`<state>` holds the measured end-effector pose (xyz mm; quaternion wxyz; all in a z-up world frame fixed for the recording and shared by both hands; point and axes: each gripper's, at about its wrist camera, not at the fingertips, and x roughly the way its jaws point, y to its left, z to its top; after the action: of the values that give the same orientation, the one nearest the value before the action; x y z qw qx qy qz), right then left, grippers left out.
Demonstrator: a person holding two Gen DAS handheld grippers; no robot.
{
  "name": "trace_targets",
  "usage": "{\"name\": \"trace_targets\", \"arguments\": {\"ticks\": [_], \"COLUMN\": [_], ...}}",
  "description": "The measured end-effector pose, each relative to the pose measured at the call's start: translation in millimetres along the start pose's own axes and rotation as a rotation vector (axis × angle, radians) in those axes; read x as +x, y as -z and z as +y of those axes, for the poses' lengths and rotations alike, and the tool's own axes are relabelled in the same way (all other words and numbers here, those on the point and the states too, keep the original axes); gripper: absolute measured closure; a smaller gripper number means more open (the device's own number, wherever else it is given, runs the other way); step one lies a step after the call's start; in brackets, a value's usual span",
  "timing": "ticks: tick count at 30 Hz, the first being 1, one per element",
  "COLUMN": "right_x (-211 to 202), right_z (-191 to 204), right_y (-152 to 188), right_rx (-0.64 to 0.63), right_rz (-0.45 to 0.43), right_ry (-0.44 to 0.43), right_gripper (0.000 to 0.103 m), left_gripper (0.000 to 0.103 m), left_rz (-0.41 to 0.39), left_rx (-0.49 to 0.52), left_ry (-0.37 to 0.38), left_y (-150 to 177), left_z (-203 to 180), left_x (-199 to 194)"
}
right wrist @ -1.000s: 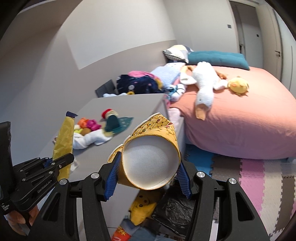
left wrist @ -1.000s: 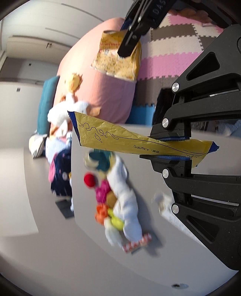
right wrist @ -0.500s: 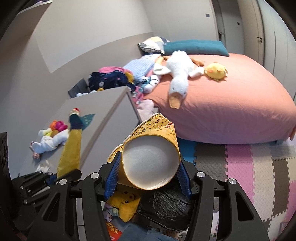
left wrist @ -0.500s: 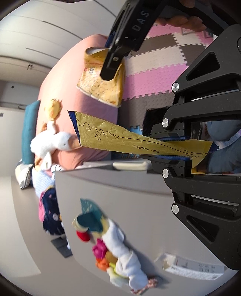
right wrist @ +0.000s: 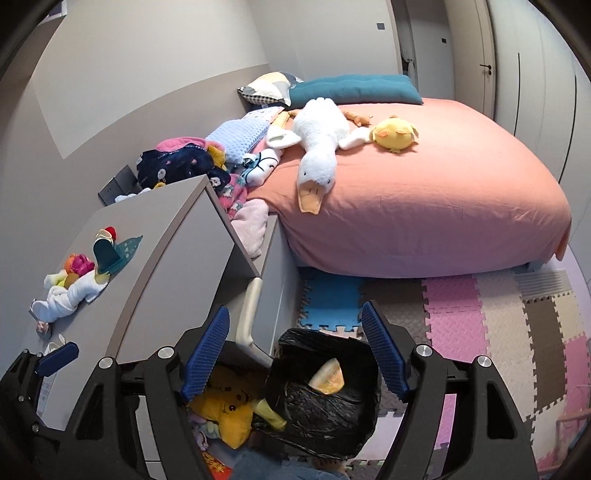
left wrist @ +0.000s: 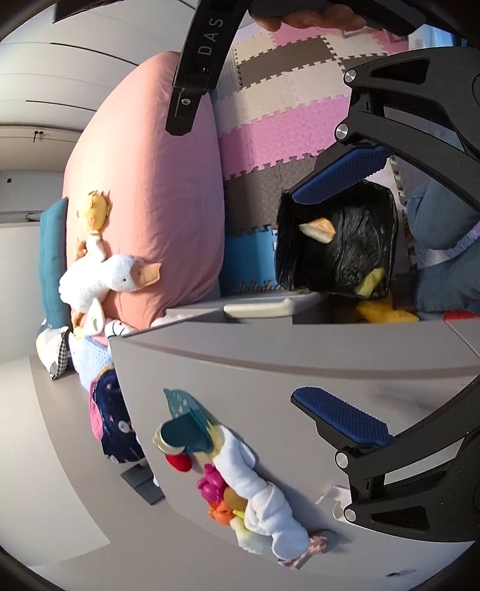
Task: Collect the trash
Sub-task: 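Carry both items to the black trash bin and release them, then grasp the white box with the left gripper and lift it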
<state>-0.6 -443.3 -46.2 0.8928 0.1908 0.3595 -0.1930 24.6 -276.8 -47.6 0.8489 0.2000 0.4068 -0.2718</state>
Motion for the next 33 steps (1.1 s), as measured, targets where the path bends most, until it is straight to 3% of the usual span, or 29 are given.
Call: {"name": "trace_targets", "arguments": {"ticks": [14, 33], "right_x": [1.7, 8.5], "right_z": [41.0, 118.7], "right_y": [3.4, 18.6], "right_rx": [-0.075, -0.182], "right_rz": [0.022, 0.062], "right_ry": [-0.076, -0.192], "right_gripper": [0.028, 0.028], "left_gripper": [0.007, 0.007], "left_rz": [-0.008, 0.000], "left_rx": [-0.032, -0.123], "left_ry": [-0.048, -0.164], "left_y": [17.3, 59.0], "left_z": [31.5, 114.4], "left_x": [-11.0, -32.8]}}
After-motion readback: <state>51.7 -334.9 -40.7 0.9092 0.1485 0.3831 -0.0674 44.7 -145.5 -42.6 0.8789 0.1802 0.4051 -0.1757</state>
